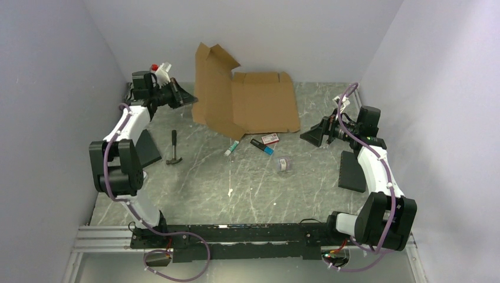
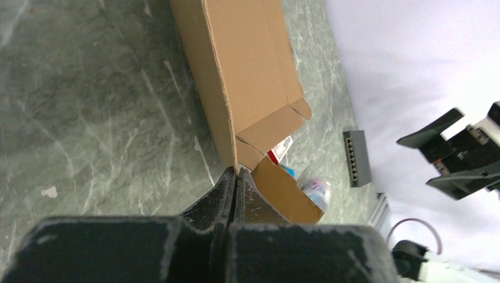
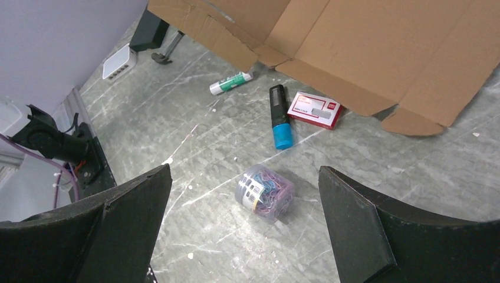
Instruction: Fold the paper box
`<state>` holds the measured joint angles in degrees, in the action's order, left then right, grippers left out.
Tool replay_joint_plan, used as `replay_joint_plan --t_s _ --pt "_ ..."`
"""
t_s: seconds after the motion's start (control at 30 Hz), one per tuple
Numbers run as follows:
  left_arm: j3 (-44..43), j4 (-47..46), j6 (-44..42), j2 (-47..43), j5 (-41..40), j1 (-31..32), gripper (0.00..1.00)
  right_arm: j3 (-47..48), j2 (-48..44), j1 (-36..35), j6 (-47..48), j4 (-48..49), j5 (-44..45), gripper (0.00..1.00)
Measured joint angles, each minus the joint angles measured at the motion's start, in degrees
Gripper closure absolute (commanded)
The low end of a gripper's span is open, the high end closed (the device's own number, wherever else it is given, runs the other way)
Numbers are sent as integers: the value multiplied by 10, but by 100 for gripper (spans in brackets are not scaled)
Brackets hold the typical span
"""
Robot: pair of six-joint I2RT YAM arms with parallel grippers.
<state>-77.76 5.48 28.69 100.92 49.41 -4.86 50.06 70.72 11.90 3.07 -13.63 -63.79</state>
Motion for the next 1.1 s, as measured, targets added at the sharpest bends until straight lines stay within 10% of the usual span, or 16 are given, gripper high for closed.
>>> replay_joint_plan --t_s 0.77,1.1 --pt "64 61 -228 -215 -155 172 100 30 -12 -39 224 -153 -56 0" --pt "80 43 -230 -222 -158 180 100 127 47 -235 359 -215 58 10"
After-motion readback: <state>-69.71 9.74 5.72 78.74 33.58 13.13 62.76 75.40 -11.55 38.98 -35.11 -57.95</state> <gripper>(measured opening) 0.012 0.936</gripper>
